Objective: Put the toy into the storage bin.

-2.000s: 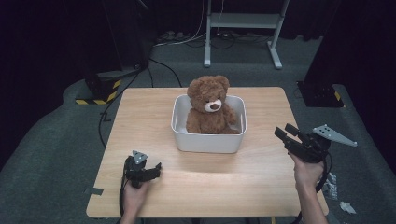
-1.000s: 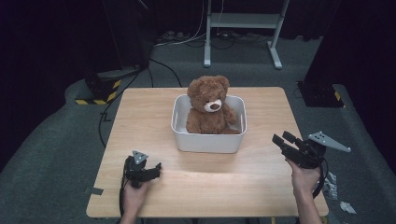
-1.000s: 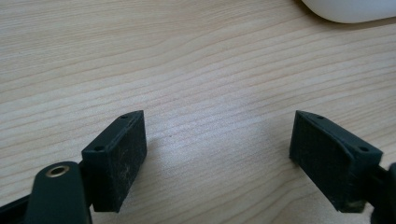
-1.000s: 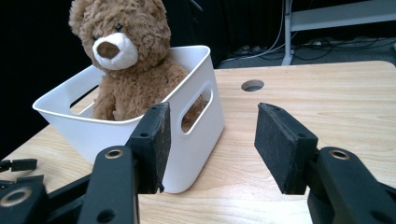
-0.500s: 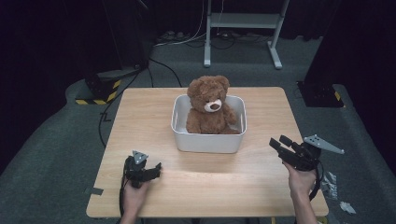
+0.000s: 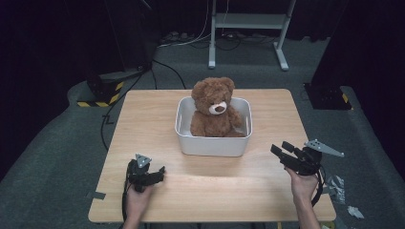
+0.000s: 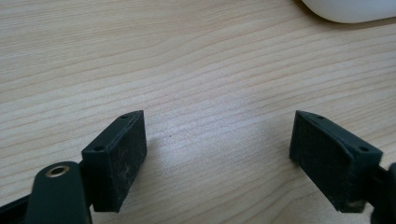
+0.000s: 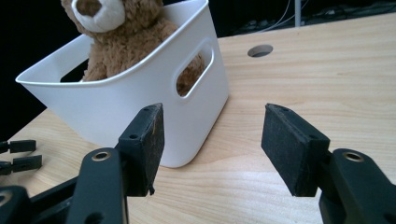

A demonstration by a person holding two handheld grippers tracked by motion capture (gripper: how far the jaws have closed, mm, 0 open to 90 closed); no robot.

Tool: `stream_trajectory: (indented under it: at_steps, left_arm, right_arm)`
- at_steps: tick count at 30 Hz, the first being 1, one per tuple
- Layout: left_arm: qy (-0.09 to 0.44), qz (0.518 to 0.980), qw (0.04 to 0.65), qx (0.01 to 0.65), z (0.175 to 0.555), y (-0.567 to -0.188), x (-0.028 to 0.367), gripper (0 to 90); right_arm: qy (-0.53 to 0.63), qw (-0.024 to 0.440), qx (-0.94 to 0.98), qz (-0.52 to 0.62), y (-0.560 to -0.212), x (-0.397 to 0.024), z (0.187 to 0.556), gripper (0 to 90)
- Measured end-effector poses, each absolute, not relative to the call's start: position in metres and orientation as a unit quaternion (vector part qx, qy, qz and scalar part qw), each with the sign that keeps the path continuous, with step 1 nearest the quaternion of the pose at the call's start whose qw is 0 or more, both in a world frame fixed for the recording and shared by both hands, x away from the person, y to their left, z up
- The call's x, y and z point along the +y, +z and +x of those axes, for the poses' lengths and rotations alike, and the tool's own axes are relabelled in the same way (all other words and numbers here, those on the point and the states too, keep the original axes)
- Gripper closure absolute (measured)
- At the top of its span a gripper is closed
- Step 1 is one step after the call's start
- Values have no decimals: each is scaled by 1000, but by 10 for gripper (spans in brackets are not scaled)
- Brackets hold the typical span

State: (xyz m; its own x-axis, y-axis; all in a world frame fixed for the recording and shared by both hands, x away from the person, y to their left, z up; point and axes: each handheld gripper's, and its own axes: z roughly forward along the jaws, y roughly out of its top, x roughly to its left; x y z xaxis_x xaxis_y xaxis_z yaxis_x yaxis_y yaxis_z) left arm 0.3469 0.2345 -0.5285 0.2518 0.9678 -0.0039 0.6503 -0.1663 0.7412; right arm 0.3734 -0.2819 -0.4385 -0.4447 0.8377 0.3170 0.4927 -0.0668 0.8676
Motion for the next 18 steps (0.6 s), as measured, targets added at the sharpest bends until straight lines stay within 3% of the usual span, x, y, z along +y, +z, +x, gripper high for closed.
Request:
stream_trajectory:
  at_steps: [18]
  left_arm:
    - [247,722,322,560,347,-528,234,188]
  right_arm:
    - [496,160,679,517,-458,-275,385,368]
